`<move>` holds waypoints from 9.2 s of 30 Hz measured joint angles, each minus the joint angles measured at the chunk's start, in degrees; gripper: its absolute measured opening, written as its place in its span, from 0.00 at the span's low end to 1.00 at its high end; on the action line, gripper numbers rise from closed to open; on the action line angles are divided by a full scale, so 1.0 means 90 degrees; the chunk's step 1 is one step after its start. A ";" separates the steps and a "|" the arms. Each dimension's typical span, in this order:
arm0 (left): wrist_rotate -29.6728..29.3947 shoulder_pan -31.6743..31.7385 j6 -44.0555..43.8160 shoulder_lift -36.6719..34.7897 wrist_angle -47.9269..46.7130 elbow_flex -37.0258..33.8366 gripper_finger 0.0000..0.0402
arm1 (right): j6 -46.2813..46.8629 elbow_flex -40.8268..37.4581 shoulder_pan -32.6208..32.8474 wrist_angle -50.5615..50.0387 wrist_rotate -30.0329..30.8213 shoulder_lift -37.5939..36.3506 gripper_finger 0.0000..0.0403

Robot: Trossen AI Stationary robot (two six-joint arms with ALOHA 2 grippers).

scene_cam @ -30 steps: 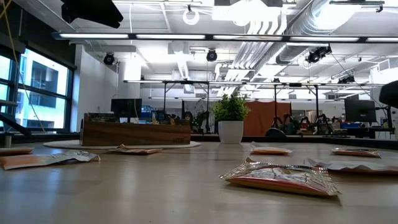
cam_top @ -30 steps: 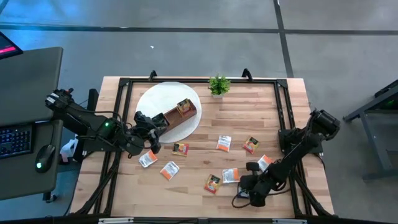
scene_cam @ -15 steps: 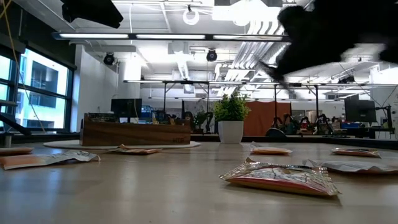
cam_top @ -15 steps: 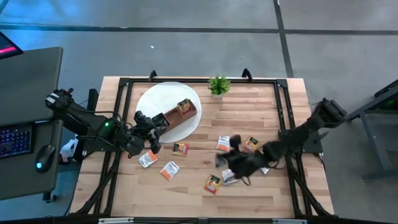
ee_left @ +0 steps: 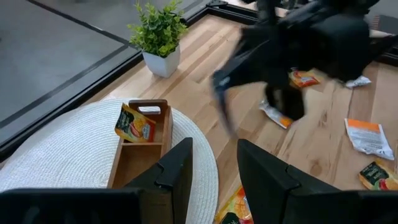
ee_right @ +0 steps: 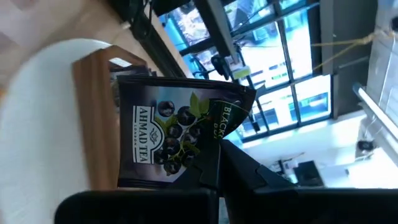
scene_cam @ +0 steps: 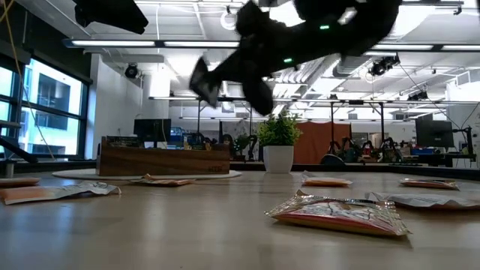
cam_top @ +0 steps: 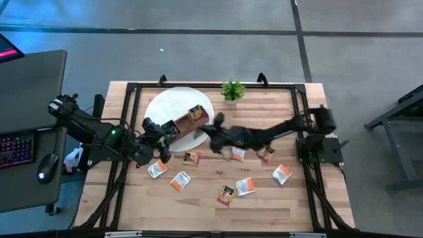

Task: Pick & Place Tea
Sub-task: Put the purple tea bag into the left section of the wooden organizer, then put the white tea bag into the middle section of the wooden organizer

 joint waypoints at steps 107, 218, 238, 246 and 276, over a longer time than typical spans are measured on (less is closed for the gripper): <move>0.5967 -0.0633 -0.6702 0.2183 -0.1194 -0.1316 0.31 | 0.4666 0.1469 0.0866 -0.5747 -0.0836 0.0485 0.04; 0.4952 0.1972 0.2679 0.3038 -0.2034 0.1442 0.30 | 0.7753 -0.0766 0.1189 -0.7989 -0.0936 -0.2215 0.01; 0.4055 0.1622 0.2228 0.2626 0.2453 -0.0649 0.29 | 0.7653 -0.2506 0.0015 -0.4255 -0.1626 -0.1845 0.32; 0.3988 0.1622 0.1939 0.2627 0.2524 -0.0649 0.29 | 0.7591 -0.2441 -0.0162 -0.3805 -0.1884 -0.0935 0.30; 0.1143 0.1620 0.2363 -0.0372 0.1835 -0.0637 0.29 | -0.0085 0.1066 -0.0154 -0.0972 -0.0279 0.0592 0.02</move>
